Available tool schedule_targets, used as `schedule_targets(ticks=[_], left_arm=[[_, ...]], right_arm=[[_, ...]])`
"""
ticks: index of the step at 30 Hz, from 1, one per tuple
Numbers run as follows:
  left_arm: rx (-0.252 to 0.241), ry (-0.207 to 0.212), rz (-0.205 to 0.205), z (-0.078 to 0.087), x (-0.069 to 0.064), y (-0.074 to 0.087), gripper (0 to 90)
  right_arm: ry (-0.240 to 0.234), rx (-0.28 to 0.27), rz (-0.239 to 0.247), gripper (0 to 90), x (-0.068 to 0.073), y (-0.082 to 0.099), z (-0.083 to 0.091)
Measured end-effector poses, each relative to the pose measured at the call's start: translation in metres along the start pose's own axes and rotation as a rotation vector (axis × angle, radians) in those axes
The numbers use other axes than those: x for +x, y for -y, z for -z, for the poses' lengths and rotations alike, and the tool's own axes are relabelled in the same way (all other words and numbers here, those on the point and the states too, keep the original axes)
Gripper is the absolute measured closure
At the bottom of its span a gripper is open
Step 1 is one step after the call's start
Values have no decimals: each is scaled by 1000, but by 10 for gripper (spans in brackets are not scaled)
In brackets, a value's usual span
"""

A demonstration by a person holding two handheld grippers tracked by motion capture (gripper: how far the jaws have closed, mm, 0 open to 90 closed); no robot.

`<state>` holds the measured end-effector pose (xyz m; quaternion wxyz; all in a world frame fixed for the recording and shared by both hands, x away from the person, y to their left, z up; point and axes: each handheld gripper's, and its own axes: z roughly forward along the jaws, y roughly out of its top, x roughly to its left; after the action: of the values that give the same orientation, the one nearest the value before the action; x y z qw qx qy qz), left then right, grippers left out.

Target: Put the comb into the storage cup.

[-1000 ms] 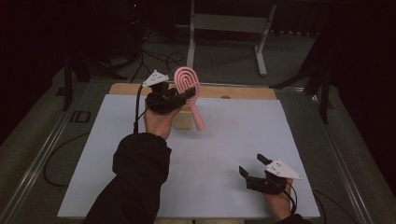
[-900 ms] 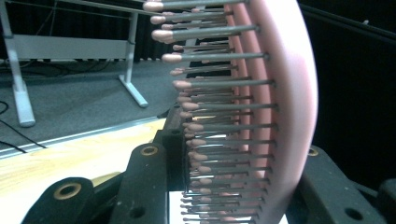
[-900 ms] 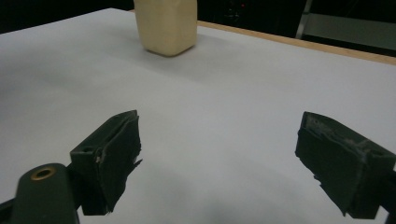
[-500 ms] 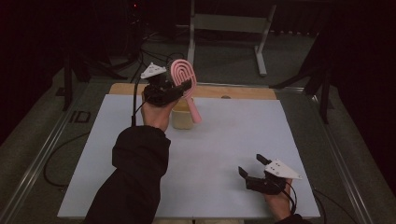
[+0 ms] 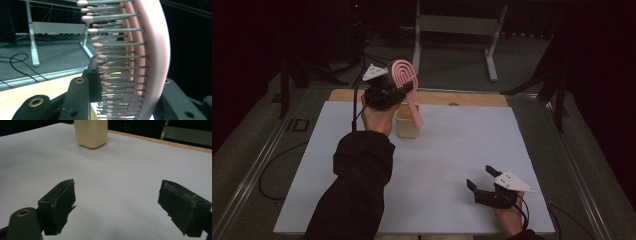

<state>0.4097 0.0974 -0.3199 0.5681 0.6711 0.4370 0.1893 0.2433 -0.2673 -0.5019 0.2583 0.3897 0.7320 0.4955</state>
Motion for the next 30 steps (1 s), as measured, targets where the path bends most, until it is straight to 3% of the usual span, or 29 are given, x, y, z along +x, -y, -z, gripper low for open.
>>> schedule_targets(ticks=[9, 16, 30], left_arm=[[-8, -41, 9, -3, 4, 0, 645], [-11, -77, -12, -6, 3, 0, 645], [-29, -122, -14, -11, 4, 1, 645]], right_arm=[[-3, -1, 4, 138, 1, 0, -1], [-5, -2, 4, 138, 1, 0, -1], [-3, -5, 2, 139, 1, 0, 0]])
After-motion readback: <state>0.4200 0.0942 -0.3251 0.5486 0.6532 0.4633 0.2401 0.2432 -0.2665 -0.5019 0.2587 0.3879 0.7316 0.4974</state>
